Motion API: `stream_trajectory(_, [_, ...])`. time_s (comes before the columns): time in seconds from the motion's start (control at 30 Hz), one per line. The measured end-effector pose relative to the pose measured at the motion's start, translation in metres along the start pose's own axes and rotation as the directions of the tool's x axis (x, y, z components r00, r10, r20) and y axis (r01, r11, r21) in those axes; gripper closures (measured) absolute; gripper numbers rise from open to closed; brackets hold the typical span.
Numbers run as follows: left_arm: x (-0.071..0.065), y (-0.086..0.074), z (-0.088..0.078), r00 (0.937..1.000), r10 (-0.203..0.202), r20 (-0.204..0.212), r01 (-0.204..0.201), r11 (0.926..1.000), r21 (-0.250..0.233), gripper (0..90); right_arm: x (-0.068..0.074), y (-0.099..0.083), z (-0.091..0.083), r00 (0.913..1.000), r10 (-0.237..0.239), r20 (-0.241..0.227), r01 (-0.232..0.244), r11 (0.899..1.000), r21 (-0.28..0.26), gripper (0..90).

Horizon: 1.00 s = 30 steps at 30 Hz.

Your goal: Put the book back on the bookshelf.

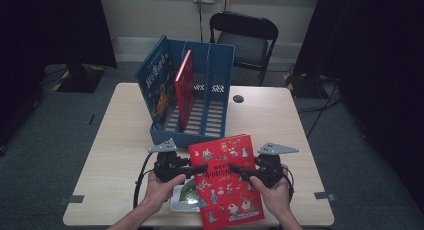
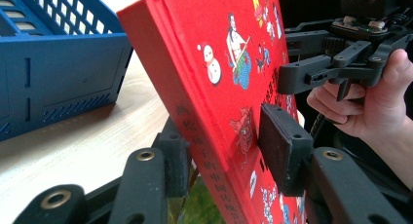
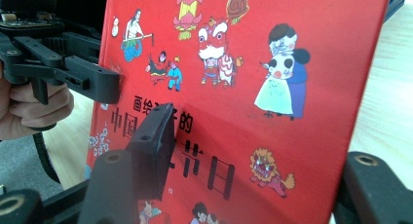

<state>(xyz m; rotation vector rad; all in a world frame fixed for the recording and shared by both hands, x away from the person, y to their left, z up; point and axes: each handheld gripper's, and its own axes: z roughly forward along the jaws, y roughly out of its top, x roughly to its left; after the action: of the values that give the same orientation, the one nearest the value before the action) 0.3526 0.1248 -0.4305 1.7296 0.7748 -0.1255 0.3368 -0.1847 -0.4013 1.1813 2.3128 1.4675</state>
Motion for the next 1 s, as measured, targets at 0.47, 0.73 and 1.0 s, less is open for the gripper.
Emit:
stream_trajectory(0.47, [-0.015, 0.023, 0.003, 0.9979, 0.025, 0.060, -0.022, 0.9986, -0.048, 67.8, -0.001, 0.008, -0.023, 0.9996, -0.003, 0.028, 0.004, 0.999, -0.050, 40.3])
stream_trajectory(0.73, [-0.022, 0.033, 0.002, 0.9935, 0.041, 0.106, -0.033, 0.9969, -0.072, 72.7, 0.000, 0.012, -0.034, 0.9995, -0.009, 0.031, 0.012, 0.995, -0.096, 40.9])
stream_trajectory(1.0, [-0.032, 0.043, 0.001, 0.9907, 0.074, 0.114, -0.065, 0.9943, -0.085, 74.2, 0.001, 0.019, -0.046, 0.9995, -0.012, 0.028, 0.015, 0.992, -0.127, 41.2])
